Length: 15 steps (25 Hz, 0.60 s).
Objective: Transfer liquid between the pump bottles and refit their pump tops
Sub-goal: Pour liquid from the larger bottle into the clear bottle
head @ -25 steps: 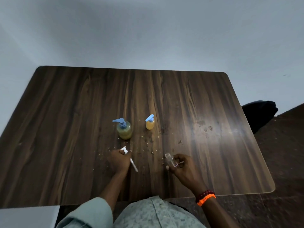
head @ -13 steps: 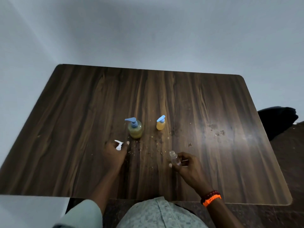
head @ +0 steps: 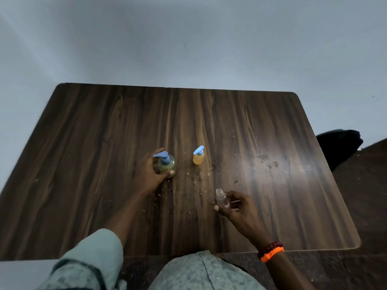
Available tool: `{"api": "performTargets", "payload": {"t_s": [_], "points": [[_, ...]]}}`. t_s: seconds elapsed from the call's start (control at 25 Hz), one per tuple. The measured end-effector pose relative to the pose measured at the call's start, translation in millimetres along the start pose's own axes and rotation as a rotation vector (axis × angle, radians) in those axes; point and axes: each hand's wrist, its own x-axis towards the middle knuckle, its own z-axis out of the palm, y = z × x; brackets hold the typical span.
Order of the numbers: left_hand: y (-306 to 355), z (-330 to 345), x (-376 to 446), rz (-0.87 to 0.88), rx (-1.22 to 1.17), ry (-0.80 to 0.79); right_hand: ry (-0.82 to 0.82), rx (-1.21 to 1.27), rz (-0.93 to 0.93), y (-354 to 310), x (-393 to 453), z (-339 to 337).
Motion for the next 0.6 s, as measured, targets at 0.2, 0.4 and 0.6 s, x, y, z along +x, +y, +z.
{"api": "performTargets", "payload": {"t_s": [0.2, 0.4, 0.6], "points": [[8.9, 27.8, -44.9, -0.084, 0.239, 0.260, 0.014, 0.012, -0.009, -4.0, -2.5, -1.0], [-18.6, 29.4, -40.6, -0.062, 0.128, -0.005, -0.005, 0.024, -0.011, -9.2, -4.3, 2.6], [-17.8, 26.7, -45.0, -0.042, 0.133, 0.009, -0.015, 0.040, -0.006, -11.0, -5.4, 7.9]]}}
